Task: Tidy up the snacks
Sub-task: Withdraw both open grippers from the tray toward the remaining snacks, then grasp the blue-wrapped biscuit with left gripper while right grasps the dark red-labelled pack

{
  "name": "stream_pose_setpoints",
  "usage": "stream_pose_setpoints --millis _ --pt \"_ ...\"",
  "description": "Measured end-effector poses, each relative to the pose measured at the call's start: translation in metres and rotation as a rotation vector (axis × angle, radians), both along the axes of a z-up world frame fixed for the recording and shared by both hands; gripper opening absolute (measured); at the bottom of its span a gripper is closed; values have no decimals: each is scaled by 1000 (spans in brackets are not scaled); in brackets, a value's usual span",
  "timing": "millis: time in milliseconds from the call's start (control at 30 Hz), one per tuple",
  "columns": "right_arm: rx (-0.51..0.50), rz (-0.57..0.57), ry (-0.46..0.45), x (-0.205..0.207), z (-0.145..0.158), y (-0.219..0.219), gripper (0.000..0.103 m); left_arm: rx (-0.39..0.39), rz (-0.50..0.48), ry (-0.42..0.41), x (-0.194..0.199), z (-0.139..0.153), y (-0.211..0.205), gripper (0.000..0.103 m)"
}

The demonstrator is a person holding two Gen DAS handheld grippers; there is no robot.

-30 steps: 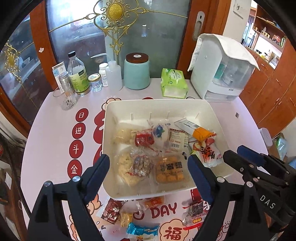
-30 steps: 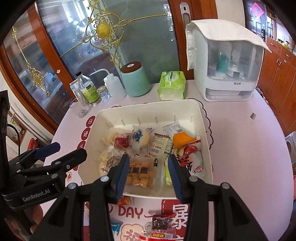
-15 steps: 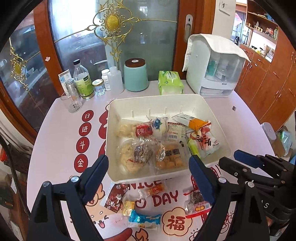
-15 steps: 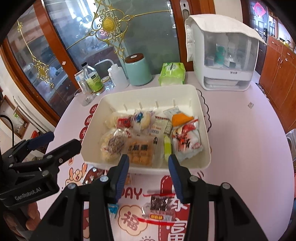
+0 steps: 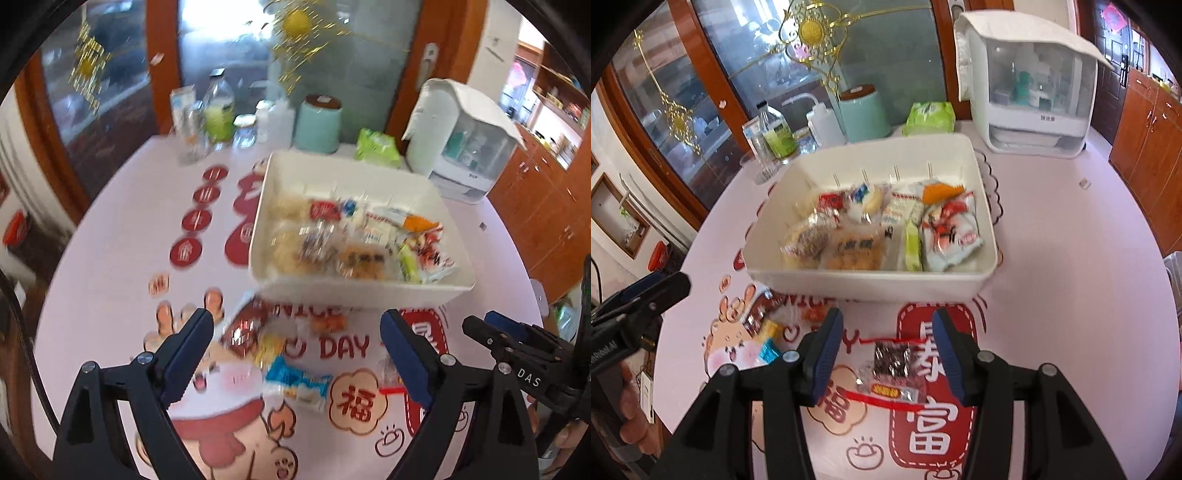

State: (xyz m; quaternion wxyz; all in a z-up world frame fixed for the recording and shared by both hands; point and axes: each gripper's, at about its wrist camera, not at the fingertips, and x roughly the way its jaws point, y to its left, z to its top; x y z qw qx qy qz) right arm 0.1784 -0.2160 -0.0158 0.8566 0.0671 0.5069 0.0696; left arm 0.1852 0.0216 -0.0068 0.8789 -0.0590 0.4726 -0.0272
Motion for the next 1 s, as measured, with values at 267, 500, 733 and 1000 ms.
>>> stream_pose_setpoints --millis 267,500,733,1000 --pt "-10 11 80 -9 -46 5 51 -47 115 188 -10 -74 7 91" --pt "-36 12 127 -8 -78 9 51 -81 282 289 1 -126 10 91" --pt "-31 5 152 -2 -96 13 51 -91 351 329 4 -148 1 91" --pt "-65 19 168 7 -109 25 51 -75 379 371 12 -166 -9 91"
